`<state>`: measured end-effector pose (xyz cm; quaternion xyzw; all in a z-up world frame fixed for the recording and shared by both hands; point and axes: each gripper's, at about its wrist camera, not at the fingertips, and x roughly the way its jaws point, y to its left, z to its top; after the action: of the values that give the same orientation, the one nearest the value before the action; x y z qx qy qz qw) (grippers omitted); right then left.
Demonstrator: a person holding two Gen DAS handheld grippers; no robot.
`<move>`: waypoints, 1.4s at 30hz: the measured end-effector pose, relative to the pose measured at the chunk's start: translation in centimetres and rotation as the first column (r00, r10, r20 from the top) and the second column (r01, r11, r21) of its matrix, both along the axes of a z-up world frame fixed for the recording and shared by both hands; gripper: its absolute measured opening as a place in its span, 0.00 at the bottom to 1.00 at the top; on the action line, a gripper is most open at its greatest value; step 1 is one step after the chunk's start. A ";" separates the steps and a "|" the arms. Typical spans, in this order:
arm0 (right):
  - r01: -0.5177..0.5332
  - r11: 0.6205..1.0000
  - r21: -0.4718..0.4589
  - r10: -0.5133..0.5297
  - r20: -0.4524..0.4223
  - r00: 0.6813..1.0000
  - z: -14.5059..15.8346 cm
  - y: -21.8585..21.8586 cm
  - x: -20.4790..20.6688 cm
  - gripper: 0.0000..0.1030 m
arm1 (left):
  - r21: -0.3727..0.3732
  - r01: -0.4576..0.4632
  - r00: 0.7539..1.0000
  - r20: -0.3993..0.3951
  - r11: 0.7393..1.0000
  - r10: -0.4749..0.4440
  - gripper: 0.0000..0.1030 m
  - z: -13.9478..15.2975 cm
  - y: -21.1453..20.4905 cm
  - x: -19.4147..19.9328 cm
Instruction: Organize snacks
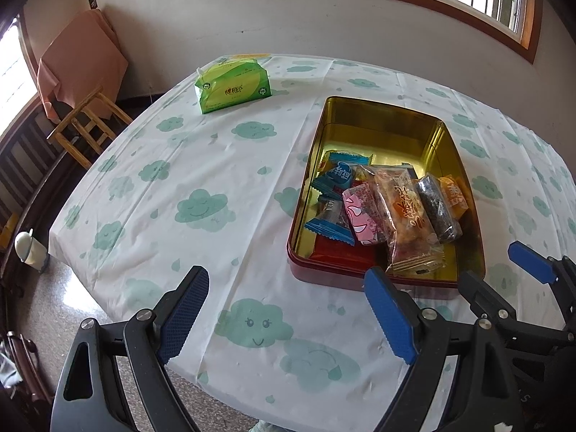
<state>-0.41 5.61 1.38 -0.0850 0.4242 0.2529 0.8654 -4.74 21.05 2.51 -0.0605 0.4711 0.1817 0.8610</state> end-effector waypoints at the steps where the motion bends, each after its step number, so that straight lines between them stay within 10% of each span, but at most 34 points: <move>1: -0.001 1.000 0.001 0.001 0.000 1.000 0.0 0.0 0.0 0.77 | 0.000 0.000 1.000 -0.002 1.000 0.000 0.83 0.0 0.0 0.0; 42: -0.013 1.000 -0.024 0.012 -0.043 0.999 -1.0 0.1 0.4 0.77 | 0.010 0.015 1.000 -0.003 1.000 -0.015 0.83 0.1 -0.2 0.3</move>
<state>-0.06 5.72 0.43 -0.0926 0.4450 0.2547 0.8535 -4.48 20.80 2.64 -0.0525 0.4718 0.1776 0.8621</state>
